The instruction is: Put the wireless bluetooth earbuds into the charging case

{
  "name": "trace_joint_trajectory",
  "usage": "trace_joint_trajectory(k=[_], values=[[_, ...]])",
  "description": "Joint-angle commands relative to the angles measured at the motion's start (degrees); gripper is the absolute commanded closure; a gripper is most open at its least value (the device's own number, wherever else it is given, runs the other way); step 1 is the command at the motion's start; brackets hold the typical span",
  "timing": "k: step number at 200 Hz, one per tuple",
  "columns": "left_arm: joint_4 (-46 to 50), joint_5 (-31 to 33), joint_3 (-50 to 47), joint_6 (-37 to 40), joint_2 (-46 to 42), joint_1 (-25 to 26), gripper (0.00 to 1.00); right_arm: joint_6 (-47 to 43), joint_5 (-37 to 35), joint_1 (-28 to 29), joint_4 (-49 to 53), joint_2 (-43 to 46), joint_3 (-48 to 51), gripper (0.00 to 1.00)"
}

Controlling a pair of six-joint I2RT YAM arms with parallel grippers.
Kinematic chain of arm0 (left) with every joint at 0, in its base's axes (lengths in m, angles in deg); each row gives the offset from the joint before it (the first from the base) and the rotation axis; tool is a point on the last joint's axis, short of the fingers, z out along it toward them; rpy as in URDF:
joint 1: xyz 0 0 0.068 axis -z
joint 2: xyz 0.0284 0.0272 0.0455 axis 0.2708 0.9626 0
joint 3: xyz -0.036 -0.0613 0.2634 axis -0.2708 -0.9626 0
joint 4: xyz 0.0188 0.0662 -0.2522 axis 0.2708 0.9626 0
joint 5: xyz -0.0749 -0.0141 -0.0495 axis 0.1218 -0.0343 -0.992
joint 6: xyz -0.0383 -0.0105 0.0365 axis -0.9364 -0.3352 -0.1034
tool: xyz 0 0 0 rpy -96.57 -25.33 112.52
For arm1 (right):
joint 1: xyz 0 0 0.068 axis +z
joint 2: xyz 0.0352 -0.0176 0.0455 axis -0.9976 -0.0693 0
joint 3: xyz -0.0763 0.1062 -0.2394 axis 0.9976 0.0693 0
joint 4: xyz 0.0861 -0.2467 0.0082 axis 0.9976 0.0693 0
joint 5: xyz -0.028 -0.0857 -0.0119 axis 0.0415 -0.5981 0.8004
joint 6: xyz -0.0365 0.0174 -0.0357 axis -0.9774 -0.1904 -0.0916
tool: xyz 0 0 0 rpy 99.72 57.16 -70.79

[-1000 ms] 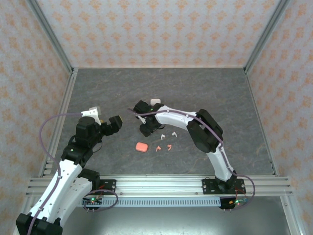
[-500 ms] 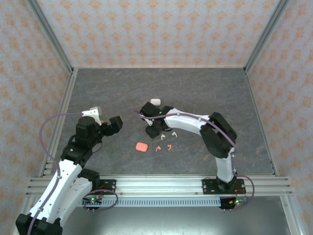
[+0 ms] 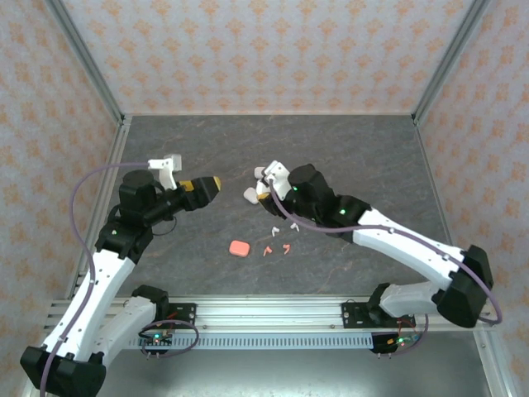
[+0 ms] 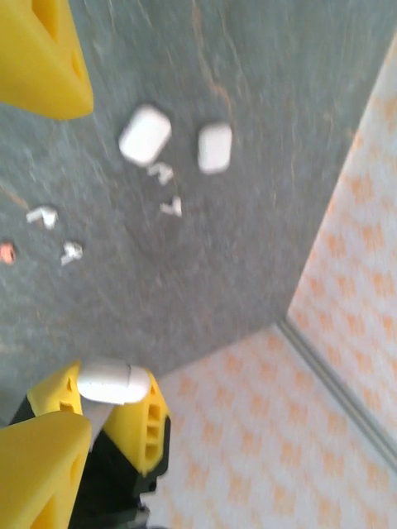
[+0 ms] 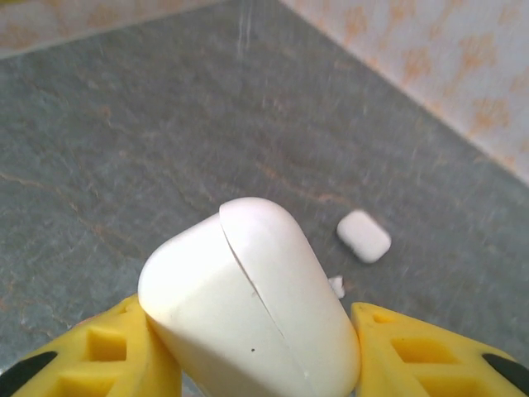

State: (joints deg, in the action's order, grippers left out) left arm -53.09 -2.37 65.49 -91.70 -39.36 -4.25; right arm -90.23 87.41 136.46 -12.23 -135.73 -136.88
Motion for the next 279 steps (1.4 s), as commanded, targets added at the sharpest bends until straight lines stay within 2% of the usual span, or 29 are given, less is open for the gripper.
trace_joint_trajectory(k=[1,45,74,126,202,279], values=[[-5.8,-9.0,3.0,-4.9,1.5,1.7,0.1,-7.2,1.3,-0.2,-7.2,2.5,1.3,0.6],[-8.5,-8.1,5.8,-4.8,5.4,10.0,0.11,-9.6,4.0,-0.2,-7.1,4.9,0.7,0.6],[-8.7,-7.0,7.1,-4.5,8.4,12.9,0.16,-9.5,4.7,-0.2,-6.8,4.9,0.3,0.6],[-10.4,-6.5,8.2,-4.7,12.6,15.5,0.27,-9.3,5.4,-0.2,-6.4,5.0,0.4,0.6],[-11.0,-6.4,8.4,-4.5,14.4,17.1,0.55,-9.0,5.6,-0.2,-6.0,4.5,0.2,0.6],[-11.0,-6.7,8.4,-4.1,15.9,17.9,0.63,-8.8,5.9,-0.2,-5.7,3.9,-0.1,0.6]])
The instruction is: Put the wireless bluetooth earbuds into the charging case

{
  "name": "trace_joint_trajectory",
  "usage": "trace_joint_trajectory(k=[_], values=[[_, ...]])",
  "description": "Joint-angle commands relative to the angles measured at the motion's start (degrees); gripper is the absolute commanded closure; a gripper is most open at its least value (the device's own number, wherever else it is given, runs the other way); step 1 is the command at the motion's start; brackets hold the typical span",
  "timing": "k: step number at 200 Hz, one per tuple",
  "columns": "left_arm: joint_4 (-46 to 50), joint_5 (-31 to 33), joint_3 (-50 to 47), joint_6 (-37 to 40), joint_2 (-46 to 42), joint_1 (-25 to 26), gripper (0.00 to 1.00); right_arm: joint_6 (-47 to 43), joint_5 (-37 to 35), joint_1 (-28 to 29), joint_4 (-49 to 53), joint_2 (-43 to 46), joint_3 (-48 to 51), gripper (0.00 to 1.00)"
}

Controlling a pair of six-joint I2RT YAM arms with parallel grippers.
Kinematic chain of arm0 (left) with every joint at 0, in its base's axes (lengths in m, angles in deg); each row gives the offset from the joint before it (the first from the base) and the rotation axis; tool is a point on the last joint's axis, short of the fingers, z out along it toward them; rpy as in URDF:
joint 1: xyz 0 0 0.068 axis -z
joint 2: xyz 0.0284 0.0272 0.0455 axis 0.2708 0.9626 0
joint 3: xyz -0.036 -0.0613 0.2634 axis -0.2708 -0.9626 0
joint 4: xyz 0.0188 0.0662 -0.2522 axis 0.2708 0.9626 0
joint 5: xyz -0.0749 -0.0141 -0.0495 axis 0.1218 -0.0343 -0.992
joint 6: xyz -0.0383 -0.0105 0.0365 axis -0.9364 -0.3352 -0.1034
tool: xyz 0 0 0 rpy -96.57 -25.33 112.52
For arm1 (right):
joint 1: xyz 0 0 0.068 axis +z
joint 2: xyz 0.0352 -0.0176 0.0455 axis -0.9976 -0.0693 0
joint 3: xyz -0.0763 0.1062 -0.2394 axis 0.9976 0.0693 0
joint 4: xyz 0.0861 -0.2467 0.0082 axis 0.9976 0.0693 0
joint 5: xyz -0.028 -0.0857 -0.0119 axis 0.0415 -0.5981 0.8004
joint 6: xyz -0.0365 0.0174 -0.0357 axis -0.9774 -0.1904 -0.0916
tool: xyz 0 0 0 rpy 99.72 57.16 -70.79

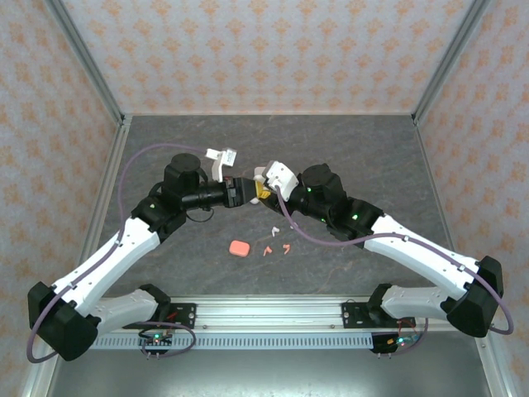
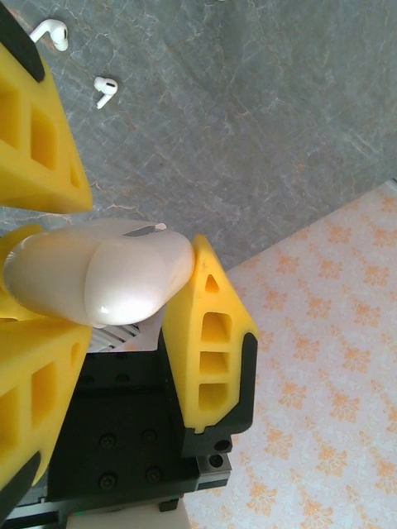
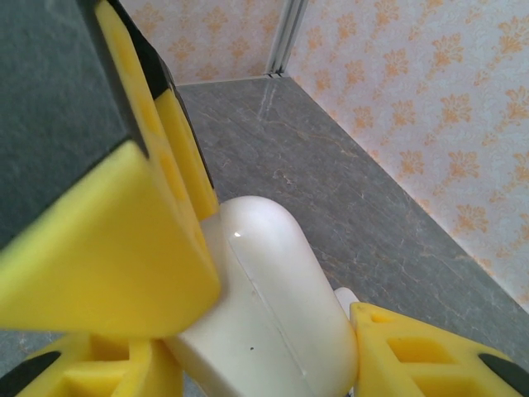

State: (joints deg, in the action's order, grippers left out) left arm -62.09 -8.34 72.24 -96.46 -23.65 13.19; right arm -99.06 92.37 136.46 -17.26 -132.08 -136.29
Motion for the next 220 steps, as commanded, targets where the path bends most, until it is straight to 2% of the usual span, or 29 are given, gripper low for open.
trace_joint_trajectory(k=[1,19,62,92,125,164,191,220], values=[[-2.0,-0.7,1.7,0.6,0.2,0.5,0.63,0.0,0.9,-0.2,-0.6,0.3,-0.7,0.6],[-2.0,-0.9,1.8,0.8,0.7,0.7,0.64,0.0,0.8,-0.2,-0.5,0.2,-0.7,0.6],[-1.1,-0.7,2.2,1.8,0.8,1.1,0.75,0.9,-0.2,-0.2,0.9,0.2,-1.1,0.58],[0.3,0.9,2.2,3.6,-0.7,1.1,0.82,2.9,1.0,-0.5,3.1,1.9,-1.0,0.45],[0.0,2.8,0.6,6.9,-3.0,1.1,0.85,6.3,7.3,-3.1,3.6,7.4,1.7,0.26],[-4.3,5.6,-4.0,12.0,-6.2,1.1,0.89,14.3,19.4,-9.7,-1.7,15.7,7.3,0.13],[-10.2,5.8,-8.5,15.2,-9.1,1.1,0.91,20.7,24.4,-13.5,-5.1,17.4,8.9,0.12],[-13.3,5.2,-10.8,19.1,-12.0,1.1,0.94,25.1,26.9,-13.8,-7.6,15.8,8.5,0.13]])
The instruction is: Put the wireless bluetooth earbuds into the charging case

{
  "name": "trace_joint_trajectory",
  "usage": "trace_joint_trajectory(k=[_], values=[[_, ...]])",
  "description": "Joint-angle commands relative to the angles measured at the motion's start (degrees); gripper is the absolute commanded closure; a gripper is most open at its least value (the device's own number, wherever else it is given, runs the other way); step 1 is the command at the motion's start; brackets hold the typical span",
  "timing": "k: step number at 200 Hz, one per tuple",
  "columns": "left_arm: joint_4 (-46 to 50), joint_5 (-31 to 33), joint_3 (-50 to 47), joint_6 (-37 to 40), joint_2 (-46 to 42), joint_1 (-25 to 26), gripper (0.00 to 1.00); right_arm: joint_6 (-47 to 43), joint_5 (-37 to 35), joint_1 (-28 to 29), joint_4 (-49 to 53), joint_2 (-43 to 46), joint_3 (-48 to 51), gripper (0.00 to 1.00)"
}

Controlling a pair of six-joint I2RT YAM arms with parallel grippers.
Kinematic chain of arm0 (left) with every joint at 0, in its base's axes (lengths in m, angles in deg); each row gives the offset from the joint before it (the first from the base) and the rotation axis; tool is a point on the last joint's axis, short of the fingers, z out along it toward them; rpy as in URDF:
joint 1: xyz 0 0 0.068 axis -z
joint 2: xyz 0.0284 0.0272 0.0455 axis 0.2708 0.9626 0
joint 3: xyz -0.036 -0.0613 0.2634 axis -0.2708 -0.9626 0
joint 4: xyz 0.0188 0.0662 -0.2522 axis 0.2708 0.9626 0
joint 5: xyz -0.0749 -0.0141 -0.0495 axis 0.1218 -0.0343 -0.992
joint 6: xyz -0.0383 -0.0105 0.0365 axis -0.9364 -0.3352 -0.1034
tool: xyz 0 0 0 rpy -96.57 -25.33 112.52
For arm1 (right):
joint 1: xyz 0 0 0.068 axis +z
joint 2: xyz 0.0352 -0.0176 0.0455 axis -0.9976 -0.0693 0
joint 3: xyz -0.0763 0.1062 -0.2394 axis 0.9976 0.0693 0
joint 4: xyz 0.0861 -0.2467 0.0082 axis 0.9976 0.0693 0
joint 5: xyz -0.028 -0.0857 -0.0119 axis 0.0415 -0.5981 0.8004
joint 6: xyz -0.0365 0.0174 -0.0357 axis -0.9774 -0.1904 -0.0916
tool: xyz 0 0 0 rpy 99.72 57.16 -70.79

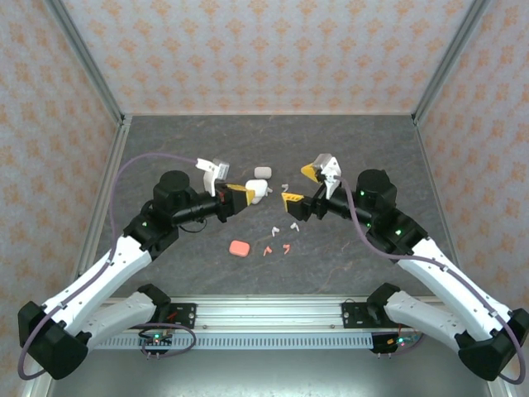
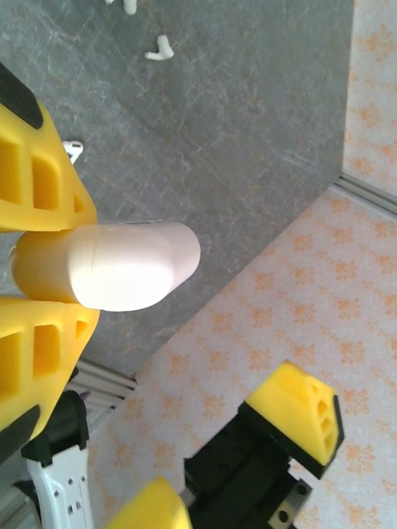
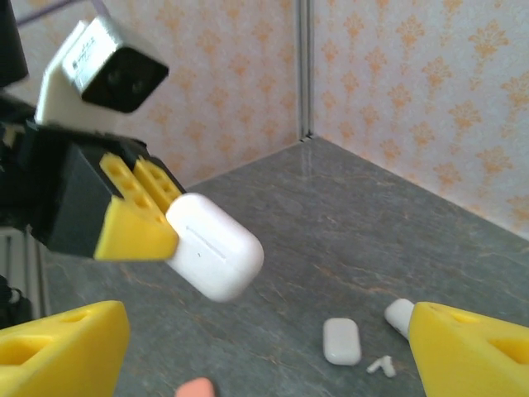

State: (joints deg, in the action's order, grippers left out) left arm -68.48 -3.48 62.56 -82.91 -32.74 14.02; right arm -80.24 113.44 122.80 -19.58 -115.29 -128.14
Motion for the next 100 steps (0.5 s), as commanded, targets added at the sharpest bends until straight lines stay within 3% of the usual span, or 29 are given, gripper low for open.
trace_joint_trajectory(k=[1,100], values=[[-7.0,0.3,-1.1,5.7,-3.0,0.3,0.94,6.4,5.9,-0.2,-5.3,-1.1,0.3,0.13],[-7.5,-2.4,-2.1,11.3,-5.6,0.4,0.98,7.2,7.7,-0.2,-7.0,-9.5,-4.7,0.17]])
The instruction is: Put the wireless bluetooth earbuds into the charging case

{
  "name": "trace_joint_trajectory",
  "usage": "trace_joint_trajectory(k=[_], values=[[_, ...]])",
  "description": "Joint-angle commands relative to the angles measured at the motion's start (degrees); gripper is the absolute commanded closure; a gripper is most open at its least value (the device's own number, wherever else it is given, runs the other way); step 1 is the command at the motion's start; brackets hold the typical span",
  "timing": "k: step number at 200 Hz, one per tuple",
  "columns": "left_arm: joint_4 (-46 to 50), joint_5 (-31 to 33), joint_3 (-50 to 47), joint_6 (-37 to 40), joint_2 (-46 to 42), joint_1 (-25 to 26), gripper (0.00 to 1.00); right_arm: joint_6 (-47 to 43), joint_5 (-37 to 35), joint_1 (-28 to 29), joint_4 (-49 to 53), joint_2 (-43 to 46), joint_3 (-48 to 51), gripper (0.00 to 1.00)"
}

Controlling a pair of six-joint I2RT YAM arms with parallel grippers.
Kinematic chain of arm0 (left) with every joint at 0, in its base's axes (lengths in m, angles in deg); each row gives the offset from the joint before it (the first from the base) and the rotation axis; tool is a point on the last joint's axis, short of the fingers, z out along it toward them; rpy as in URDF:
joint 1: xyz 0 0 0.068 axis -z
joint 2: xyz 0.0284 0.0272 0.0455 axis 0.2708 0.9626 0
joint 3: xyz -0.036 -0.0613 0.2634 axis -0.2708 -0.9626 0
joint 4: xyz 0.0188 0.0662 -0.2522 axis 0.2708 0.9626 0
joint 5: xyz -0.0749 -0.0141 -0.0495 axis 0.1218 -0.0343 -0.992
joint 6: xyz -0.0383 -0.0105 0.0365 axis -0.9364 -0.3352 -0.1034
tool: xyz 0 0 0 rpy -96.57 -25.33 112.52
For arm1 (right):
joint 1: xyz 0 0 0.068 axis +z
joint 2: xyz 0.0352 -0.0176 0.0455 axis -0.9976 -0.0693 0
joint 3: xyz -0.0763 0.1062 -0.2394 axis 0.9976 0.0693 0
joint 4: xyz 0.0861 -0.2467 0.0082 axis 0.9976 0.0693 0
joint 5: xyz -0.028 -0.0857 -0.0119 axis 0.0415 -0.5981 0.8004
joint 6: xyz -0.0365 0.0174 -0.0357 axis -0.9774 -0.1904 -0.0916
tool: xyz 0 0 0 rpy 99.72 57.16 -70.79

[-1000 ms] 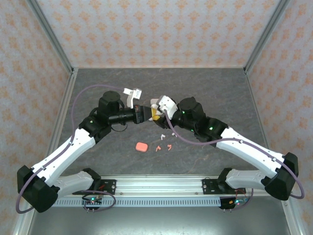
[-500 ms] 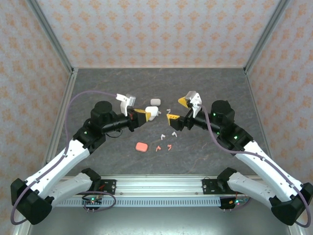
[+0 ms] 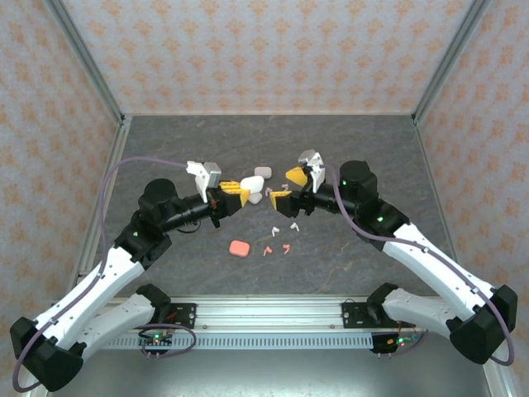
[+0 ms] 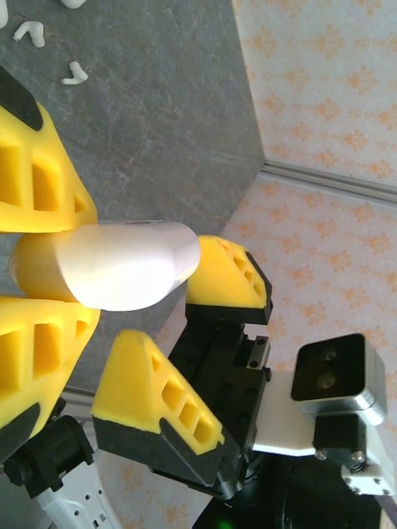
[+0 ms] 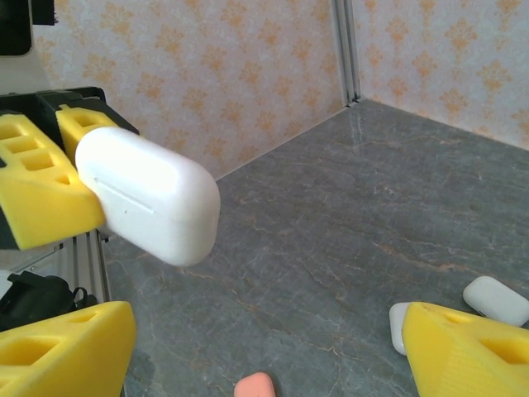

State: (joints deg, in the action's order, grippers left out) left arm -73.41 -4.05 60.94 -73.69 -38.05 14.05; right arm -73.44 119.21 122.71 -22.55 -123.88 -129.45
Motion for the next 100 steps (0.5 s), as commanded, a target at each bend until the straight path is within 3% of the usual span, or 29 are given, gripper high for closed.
trace_joint_trajectory(k=[1,100], values=[[-2.6,-1.8,-0.5,2.1,-0.3,0.4,0.98,0.4,2.0,-0.1,-4.0,-0.9,-3.5,0.17],[-2.5,-2.2,0.2,2.5,0.3,0.7,0.98,1.0,-0.2,-0.1,-5.0,-5.5,-6.3,0.21]])
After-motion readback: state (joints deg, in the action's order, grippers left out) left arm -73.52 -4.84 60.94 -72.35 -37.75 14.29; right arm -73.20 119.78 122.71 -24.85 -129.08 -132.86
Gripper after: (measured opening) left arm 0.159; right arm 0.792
